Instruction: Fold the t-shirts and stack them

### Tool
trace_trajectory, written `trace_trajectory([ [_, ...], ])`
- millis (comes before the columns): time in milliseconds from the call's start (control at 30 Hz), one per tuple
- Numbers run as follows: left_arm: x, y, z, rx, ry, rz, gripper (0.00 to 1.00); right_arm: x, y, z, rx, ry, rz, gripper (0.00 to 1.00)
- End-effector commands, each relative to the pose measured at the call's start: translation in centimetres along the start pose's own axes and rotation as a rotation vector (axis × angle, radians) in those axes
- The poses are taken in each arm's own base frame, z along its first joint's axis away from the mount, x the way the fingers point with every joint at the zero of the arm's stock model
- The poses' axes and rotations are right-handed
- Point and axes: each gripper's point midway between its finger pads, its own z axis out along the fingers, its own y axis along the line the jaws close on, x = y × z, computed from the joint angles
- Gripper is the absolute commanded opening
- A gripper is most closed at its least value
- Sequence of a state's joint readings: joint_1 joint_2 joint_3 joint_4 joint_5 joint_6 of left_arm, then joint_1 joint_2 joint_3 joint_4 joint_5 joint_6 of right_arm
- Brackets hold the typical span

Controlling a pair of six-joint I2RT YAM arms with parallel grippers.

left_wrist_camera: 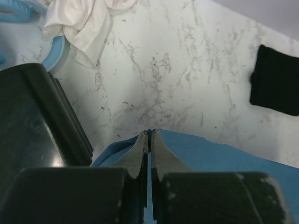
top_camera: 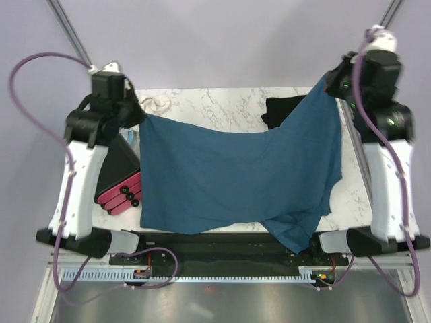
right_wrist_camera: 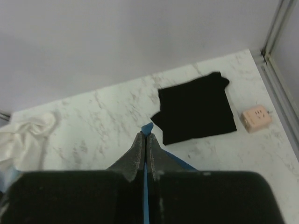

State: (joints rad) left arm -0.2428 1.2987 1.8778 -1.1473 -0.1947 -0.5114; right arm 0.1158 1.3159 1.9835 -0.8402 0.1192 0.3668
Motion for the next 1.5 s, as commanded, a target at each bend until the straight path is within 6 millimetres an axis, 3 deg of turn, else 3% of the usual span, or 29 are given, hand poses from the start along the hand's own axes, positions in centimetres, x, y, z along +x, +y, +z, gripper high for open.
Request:
trace_trajectory([
  [0, -1.0, -0.4, 9.3, -0.107, -0.004, 0.042, 0.02, 3.9, -3.2, 7.4, 0.149, 0.07, -0.076, 0.0],
  [33, -1.3, -0.4, 10.5, -0.121, 0.001, 0.057, 0.02, 5.2, -3.7, 9.2, 0.168, 0.101, -0.081, 0.0],
  [100, -2.9, -1.0, 12.6, -0.135, -0.017, 0.059, 0.02, 5.9, -4.2, 11.3, 0.181, 0.108, -0.079, 0.0],
  [133, -3.0, -1.5, 15.1, -0.143, -0.001, 0.064, 0.02, 7.2, -4.5, 13.1, 0.195, 0.136, -0.085, 0.0],
  [200, -3.1, -1.9, 17.6, -0.141, 0.018, 0.069, 0.02, 8.3, -4.8, 15.7, 0.2, 0.148, -0.091, 0.0],
  [233, -2.7, -2.1, 20.3, -0.149, 0.039, 0.072, 0.02, 8.5, -5.0, 16.5, 0.207, 0.152, -0.094, 0.0],
  [400, -2.0, -1.6, 26.2, -0.18, 0.069, 0.072, 0.02, 9.8, -5.3, 21.5, 0.23, 0.175, -0.127, 0.0],
  [433, -0.7, -1.0, 28.1, -0.198, 0.102, 0.079, 0.02, 10.3, -5.4, 22.1, 0.231, 0.192, -0.124, 0.0],
  [467, -0.5, -0.4, 28.8, -0.212, 0.111, 0.077, 0.02, 10.6, -5.4, 22.8, 0.23, 0.197, -0.125, 0.0],
  [600, 1.1, 0.8, 31.1, -0.236, 0.149, 0.076, 0.02, 12.9, -5.5, 25.8, 0.225, 0.222, -0.125, 0.0],
  [700, 1.9, 1.4, 32.6, -0.229, 0.174, 0.067, 0.02, 14.5, -5.8, 27.0, 0.225, 0.252, -0.124, 0.0],
  [1000, 4.3, 1.8, 36.4, -0.168, 0.237, 0.046, 0.02, 17.9, -7.3, 28.5, 0.258, 0.304, -0.15, 0.0],
  [1233, 6.0, 1.4, 38.1, -0.11, 0.281, 0.037, 0.02, 18.3, -8.7, 29.1, 0.322, 0.295, -0.185, 0.0],
  [1433, 5.1, 1.7, 38.3, -0.111, 0.257, 0.031, 0.02, 18.2, -8.9, 29.9, 0.339, 0.294, -0.215, 0.0],
  [1467, 4.6, 1.9, 38.1, -0.114, 0.248, 0.029, 0.02, 17.3, -8.9, 29.6, 0.353, 0.275, -0.231, 0.0],
])
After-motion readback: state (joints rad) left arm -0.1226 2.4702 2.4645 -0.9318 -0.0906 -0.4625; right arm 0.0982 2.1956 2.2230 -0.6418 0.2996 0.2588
